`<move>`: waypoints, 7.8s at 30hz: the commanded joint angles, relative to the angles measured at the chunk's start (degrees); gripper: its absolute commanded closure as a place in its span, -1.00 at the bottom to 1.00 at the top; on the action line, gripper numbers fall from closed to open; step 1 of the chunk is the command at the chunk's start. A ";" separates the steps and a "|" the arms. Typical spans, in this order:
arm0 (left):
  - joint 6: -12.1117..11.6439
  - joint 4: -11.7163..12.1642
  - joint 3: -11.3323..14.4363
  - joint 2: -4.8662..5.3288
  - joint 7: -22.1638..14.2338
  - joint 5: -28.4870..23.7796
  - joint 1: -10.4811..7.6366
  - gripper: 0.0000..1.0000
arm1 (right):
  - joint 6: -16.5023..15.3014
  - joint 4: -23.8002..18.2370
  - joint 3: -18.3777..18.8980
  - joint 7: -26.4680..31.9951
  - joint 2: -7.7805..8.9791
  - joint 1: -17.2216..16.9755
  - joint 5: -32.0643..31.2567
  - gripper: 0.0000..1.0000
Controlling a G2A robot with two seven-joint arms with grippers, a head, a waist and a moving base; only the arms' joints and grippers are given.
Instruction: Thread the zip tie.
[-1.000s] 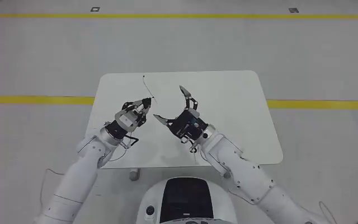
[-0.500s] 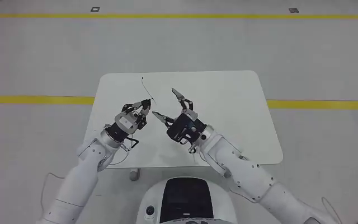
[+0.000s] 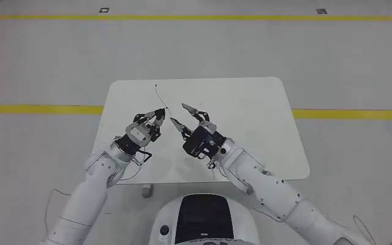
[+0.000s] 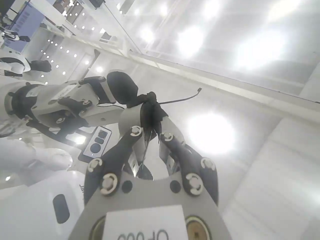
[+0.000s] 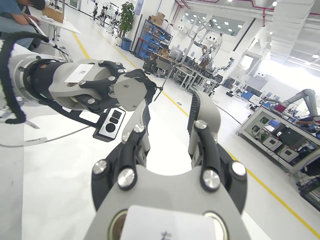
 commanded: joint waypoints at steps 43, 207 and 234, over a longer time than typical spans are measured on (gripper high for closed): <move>0.00 0.00 0.00 0.00 0.00 0.00 0.00 1.00 | 0.05 1.79 -1.68 -0.13 -1.87 1.26 0.00 0.68; 0.00 0.00 0.00 0.00 0.00 0.00 0.00 1.00 | 1.35 -0.42 2.75 4.28 2.98 -2.44 0.00 1.00; 0.00 0.00 0.00 0.00 0.00 0.00 0.00 1.00 | 0.75 -0.28 3.47 5.62 3.73 -3.06 0.00 1.00</move>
